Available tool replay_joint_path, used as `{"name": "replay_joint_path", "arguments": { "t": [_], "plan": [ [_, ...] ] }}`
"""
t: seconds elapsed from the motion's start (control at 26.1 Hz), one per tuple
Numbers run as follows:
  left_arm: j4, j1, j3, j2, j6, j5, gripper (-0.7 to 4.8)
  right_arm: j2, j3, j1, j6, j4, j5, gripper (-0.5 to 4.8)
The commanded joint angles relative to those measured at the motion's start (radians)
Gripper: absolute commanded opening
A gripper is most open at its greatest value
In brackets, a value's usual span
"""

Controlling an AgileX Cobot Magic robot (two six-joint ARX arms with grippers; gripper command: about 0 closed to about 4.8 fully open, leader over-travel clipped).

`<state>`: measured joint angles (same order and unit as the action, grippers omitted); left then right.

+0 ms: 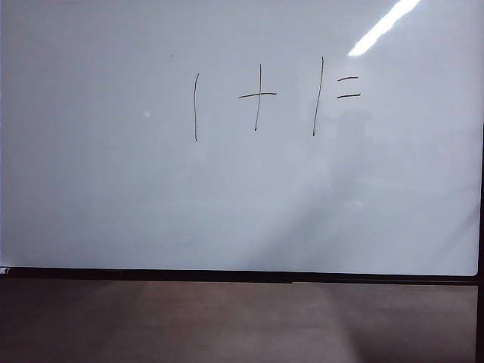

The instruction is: Reach to the right to find the marker pen, pick it up, and write the answer to the math problem on the whiteboard.

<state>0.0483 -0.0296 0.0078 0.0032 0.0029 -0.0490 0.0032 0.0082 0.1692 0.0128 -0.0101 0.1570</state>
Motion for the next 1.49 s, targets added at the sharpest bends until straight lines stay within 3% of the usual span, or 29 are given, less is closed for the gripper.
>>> {"name": "replay_joint_path", "arguments": {
  "t": [0.04,0.34,0.46,0.61,0.84,1.0,1.11,1.3,1.45,1.49],
  "plan": [
    [0.012,0.0,0.001,0.001,0.0,0.001,-0.04,-0.001,-0.002,0.0,-0.003,-0.017,0.002,-0.01],
    [0.012,0.001,0.001,0.001,0.0,0.001,-0.04,-0.001,-0.002,0.0,-0.003,-0.017,0.002,-0.01],
    [0.012,0.04,0.0,0.001,0.0,0.014,-0.04,-0.001,-0.002,0.0,-0.003,-0.017,0.002,-0.01],
    [0.012,0.2,0.0,0.001,0.0,0.062,-0.04,-0.001,-0.002,0.0,-0.003,-0.016,0.002,-0.01],
    [0.012,0.568,0.0,0.001,0.0,0.068,-0.04,-0.001,-0.002,0.0,-0.014,-0.016,0.009,-0.01],
    [0.008,0.757,0.004,0.006,0.0,0.068,-0.04,-0.001,-0.002,0.0,-0.037,-0.023,0.079,-0.01],
    [-0.022,0.863,0.034,0.046,0.0,0.061,-0.04,-0.001,0.007,0.0,-0.133,-0.024,0.158,-0.01],
    [-0.154,0.989,0.214,0.325,0.0,0.06,-0.04,-0.001,0.042,-0.001,-0.187,-0.025,0.219,-0.01],
    [-0.301,1.052,0.444,0.626,0.0,0.06,-0.04,-0.001,0.072,-0.002,-0.184,-0.029,0.282,-0.01],
    [-0.373,1.062,0.558,0.737,0.0,0.06,-0.05,-0.001,0.079,-0.005,-0.185,-0.049,0.308,-0.01]
  ]
}}
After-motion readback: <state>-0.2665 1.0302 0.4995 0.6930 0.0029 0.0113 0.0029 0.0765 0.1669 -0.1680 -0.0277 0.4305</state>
